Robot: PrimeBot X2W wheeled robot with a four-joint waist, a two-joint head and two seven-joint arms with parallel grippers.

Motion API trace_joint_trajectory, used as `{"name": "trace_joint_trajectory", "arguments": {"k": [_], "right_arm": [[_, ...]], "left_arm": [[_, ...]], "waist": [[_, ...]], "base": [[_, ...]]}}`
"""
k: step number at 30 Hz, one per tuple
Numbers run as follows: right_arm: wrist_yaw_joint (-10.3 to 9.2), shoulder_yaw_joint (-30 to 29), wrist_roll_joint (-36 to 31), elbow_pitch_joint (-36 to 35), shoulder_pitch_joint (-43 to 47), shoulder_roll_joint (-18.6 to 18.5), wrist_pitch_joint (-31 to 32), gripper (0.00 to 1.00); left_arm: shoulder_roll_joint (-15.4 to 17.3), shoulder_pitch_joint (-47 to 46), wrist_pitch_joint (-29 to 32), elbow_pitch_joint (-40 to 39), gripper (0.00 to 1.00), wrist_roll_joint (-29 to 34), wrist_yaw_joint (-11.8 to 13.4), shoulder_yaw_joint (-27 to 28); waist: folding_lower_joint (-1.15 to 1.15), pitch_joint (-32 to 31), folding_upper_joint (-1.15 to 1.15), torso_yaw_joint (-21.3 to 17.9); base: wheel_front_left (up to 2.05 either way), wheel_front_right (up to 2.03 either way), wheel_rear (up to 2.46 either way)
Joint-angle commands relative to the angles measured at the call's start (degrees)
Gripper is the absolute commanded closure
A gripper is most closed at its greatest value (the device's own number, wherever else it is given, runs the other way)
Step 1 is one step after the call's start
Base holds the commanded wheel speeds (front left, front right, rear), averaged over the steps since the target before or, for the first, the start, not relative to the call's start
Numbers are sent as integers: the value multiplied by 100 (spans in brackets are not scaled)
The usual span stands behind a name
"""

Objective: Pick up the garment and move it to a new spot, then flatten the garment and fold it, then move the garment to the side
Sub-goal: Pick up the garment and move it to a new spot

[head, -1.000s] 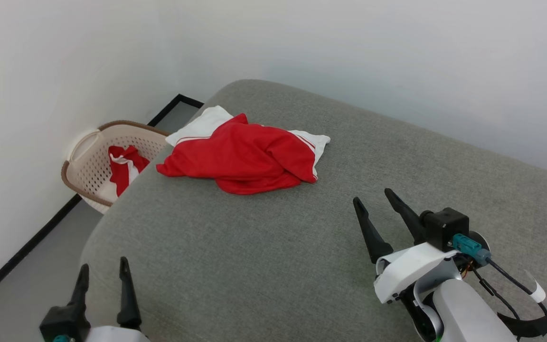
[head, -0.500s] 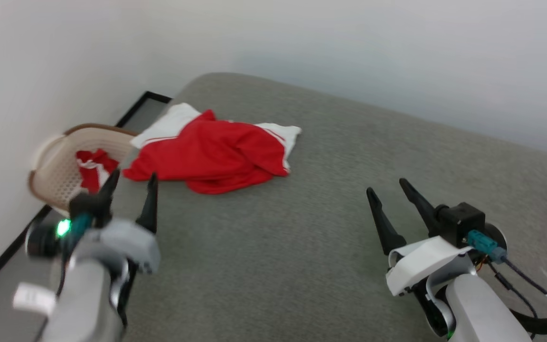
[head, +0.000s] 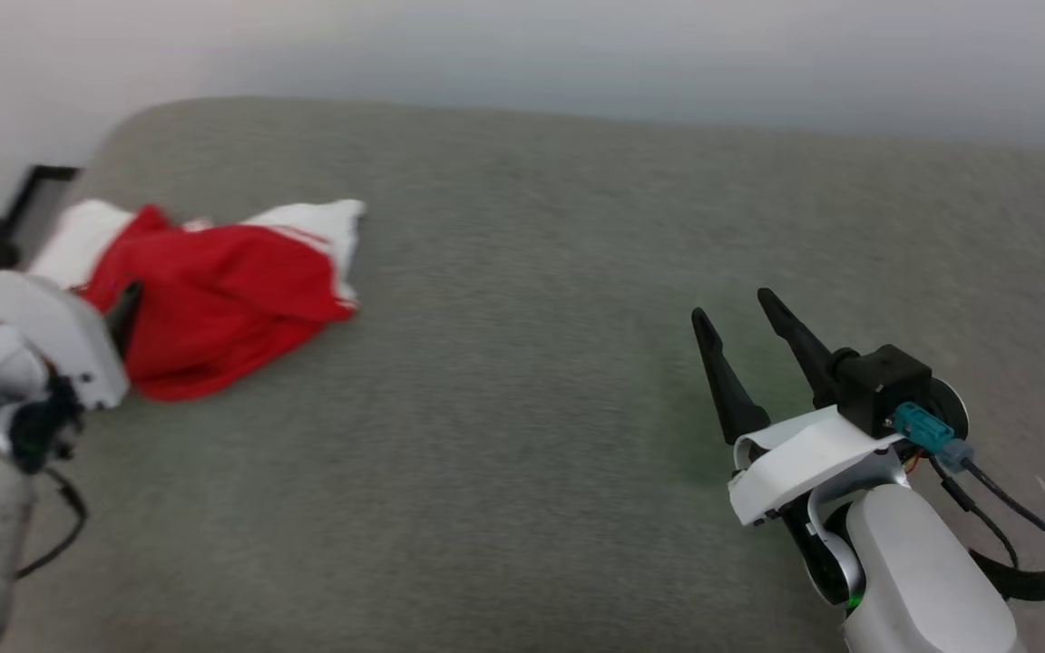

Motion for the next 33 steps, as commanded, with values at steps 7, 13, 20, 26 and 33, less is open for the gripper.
{"name": "trace_joint_trajectory", "arguments": {"k": [7, 13, 20, 26, 33], "right_arm": [[2, 50, -59, -45, -33, 44, -3, 0], [2, 55, -98, -110, -161, 53, -3, 0], [2, 117, -177, -185, -211, 57, -3, 0], [2, 127, -230, -237, -218, 64, -3, 0], [2, 64, -92, -157, 8, 67, -3, 0]], "left_arm": [[460, 125, 1009, 311, 0, -1046, 3, -203], [710, 293, 1093, 356, 0, -1480, 2, -351], [523, 429, 1169, 469, 0, -1805, -8, -643], [342, 488, 1084, 502, 92, -2014, -21, -867], [612, 437, 418, 508, 100, -2106, -26, -934]], "waist": [[0, 724, 0, -1258], [0, 924, 0, -1520], [0, 1080, 0, -1635], [0, 953, 0, -1622], [0, 436, 0, -1504]], "base": [[0, 0, 0], [0, 0, 0], [0, 0, 0], [0, 0, 0], [0, 0, 0]]}}
